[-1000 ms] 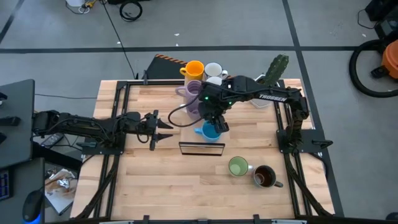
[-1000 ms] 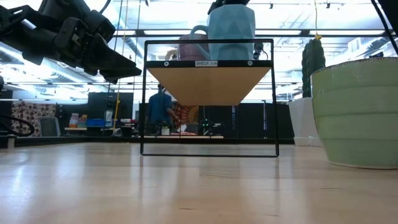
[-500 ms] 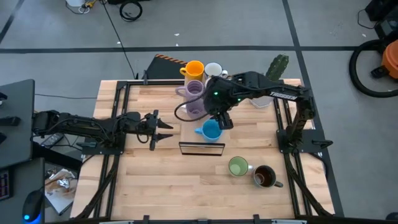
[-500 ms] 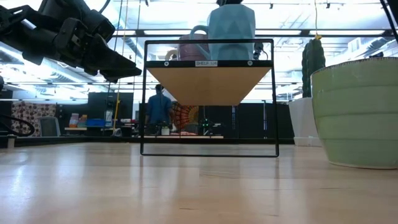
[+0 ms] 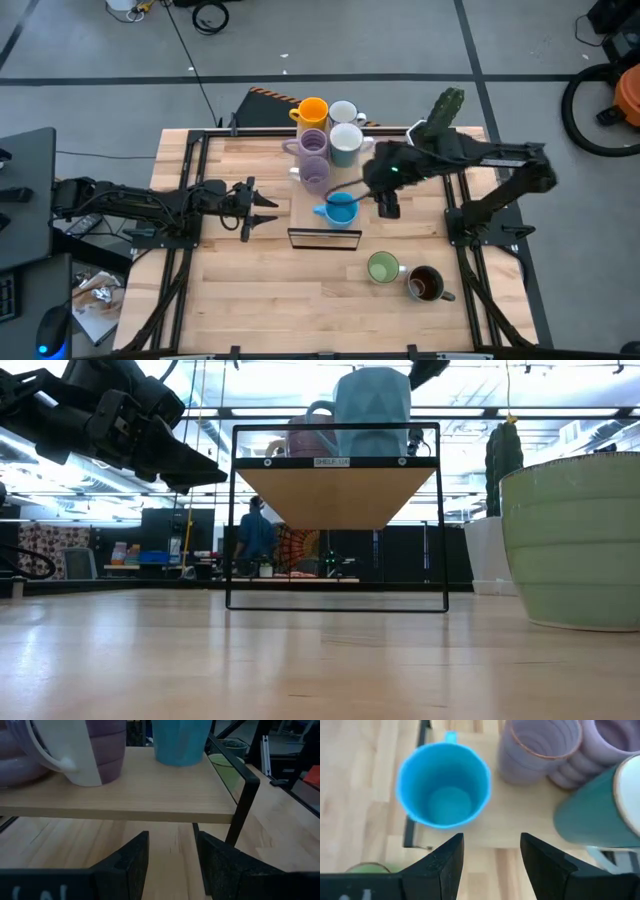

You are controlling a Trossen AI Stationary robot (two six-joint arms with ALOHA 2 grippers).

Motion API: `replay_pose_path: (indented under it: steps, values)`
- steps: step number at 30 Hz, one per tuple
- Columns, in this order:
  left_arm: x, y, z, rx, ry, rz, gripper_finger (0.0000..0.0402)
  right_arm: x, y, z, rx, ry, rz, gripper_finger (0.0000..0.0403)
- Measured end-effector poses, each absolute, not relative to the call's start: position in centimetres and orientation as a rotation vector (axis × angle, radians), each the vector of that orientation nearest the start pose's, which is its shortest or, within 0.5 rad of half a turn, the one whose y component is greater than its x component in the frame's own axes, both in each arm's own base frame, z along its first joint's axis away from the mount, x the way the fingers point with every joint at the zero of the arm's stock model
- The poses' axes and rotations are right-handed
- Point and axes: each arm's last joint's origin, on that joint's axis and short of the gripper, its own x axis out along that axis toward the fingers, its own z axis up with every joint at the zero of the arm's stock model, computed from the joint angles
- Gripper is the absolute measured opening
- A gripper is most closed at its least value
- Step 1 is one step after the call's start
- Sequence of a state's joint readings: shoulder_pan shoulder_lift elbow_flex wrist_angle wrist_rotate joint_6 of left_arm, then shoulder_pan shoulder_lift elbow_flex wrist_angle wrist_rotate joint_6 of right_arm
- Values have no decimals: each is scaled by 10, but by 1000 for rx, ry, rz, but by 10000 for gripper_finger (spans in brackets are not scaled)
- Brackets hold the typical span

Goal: Place coffee mugs
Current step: Put the light blue mug on the shelf aligned with the purple mug

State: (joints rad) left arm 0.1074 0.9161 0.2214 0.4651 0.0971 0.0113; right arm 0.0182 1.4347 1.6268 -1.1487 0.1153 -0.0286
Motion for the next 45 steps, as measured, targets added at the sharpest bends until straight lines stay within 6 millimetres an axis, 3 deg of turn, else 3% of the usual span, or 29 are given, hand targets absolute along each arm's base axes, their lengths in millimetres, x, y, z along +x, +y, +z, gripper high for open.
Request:
replay_pose_path:
  steps: [9, 17, 26, 45]
  values:
    - [179, 18, 182, 3, 213, 50, 172, 227, 8, 349, -54, 763, -137, 201]
    - [179, 18, 182, 11, 213, 61, 172, 213, 11, 304, -3, 654, -134, 201]
    - [180, 18, 183, 23, 202, 60, 172, 212, 14, 279, 0, 479, -140, 201]
    - [181, 19, 188, 113, 153, 56, 172, 235, 18, 242, 24, 413, -110, 201]
